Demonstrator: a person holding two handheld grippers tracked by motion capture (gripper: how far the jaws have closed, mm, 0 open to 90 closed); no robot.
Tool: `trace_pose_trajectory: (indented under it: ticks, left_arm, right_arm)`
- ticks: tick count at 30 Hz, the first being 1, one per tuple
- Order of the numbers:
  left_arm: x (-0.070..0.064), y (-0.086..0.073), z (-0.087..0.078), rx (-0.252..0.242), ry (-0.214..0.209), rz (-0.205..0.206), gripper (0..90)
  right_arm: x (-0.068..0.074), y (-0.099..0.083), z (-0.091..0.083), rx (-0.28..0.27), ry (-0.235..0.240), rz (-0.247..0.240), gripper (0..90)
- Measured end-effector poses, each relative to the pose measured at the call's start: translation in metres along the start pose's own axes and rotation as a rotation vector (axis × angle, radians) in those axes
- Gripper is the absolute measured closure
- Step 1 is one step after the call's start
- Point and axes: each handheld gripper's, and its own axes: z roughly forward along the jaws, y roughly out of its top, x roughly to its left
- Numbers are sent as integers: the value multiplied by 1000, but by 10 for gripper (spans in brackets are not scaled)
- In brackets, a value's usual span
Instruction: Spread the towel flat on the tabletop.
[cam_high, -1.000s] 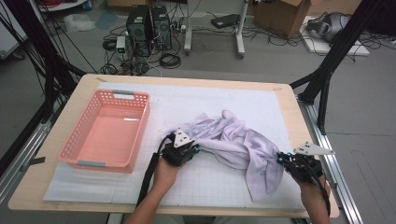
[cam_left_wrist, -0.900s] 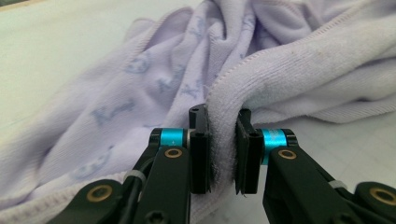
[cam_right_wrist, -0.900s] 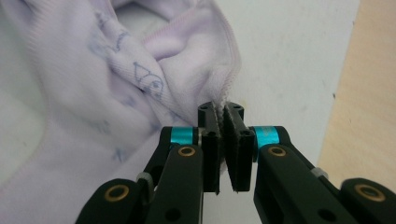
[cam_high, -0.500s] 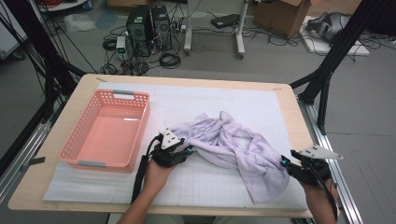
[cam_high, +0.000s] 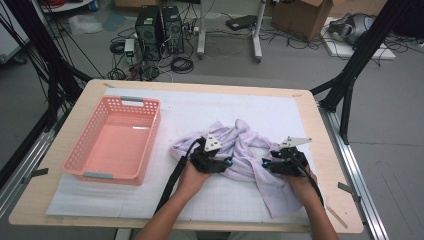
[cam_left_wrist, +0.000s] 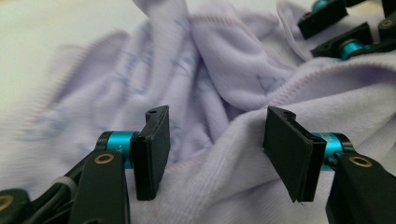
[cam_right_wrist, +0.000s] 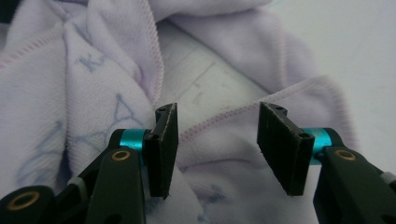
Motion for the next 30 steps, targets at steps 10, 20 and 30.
trace_pose_trajectory:
  ticks: [10,20,30]
  left_arm:
    - [-20,-5,-6,63,22,174,777]
    - [8,-33,-54,2,81,67,800]
    - [36,-39,-69,-20,170,-76,724]
  right_arm:
    - [1,0,2,23,71,-15,839]
    - [-33,-8,-13,-27,-217,141,848]
    - [-45,-15,-25,-105,-273,240,740]
